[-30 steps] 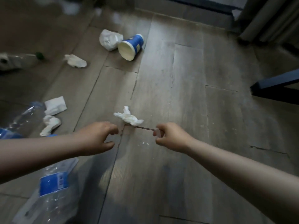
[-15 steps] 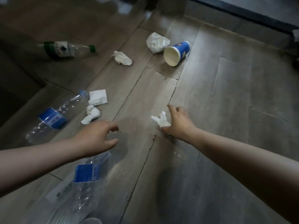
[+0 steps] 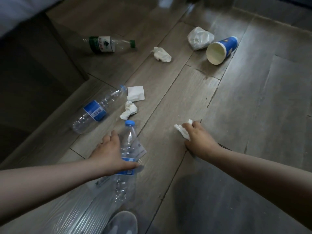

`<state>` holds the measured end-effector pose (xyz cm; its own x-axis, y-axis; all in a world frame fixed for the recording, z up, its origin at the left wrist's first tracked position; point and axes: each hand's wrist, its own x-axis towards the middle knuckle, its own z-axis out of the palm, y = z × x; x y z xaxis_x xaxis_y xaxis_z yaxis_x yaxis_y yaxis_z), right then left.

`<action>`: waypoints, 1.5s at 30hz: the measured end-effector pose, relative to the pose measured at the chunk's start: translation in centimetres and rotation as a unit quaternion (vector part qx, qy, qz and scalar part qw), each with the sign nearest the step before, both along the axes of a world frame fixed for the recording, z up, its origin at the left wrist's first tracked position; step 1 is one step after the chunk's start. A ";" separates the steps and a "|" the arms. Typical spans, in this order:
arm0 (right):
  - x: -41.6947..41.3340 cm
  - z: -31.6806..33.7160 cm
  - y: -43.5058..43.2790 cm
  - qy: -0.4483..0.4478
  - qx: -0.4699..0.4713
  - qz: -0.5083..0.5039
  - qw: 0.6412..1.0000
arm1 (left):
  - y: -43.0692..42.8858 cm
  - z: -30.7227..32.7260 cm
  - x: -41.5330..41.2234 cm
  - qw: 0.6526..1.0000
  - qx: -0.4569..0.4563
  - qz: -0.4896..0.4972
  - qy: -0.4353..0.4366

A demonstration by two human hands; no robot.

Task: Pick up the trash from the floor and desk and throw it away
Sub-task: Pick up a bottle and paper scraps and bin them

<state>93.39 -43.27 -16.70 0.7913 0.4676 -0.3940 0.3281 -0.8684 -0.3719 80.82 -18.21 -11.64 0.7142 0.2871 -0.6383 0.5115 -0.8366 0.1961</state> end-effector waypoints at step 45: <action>4.7 1.5 8.8 -0.076 0.020 0.172 0.982 | 6.7 -1.0 -1.0 0.984 -0.019 0.105 -0.142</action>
